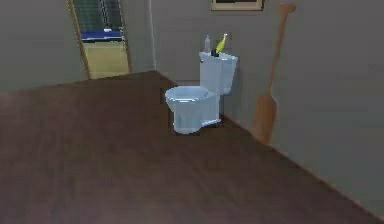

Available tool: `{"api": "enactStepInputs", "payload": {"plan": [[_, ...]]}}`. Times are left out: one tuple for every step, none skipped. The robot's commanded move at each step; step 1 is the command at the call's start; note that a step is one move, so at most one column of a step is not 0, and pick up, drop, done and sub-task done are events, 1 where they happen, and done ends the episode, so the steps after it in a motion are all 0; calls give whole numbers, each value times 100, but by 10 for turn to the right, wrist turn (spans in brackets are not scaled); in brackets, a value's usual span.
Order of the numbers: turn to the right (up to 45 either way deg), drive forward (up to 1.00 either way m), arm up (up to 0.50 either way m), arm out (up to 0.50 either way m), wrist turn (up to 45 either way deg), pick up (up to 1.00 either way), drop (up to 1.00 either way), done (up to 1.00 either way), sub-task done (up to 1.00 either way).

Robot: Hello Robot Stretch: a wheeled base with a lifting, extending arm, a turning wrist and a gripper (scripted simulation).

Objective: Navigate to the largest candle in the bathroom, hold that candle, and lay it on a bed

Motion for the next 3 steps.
{"api": "enactStepInputs", "payload": {"plan": [[-450,0,0,0,0,0,0,0,0],[-180,0,0,0,0,0,0,0,0],[0,100,0,0,0,0,0,0,0]]}}
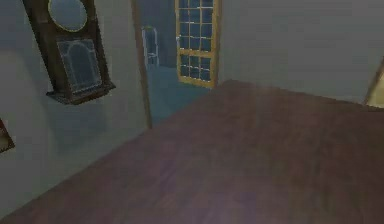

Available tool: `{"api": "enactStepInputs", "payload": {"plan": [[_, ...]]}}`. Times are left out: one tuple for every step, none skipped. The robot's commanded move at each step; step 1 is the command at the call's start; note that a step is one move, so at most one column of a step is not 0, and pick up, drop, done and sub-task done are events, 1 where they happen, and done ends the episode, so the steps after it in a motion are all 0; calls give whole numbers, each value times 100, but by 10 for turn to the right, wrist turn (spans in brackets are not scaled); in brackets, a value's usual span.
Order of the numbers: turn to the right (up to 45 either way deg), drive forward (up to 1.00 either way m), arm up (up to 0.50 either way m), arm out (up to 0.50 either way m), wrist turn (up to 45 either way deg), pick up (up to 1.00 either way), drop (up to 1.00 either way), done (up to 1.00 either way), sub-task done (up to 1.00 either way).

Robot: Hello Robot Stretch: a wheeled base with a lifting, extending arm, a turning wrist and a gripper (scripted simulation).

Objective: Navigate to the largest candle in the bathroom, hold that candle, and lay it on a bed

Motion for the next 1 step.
{"api": "enactStepInputs", "payload": {"plan": [[0,100,0,0,0,0,0,0,0]]}}
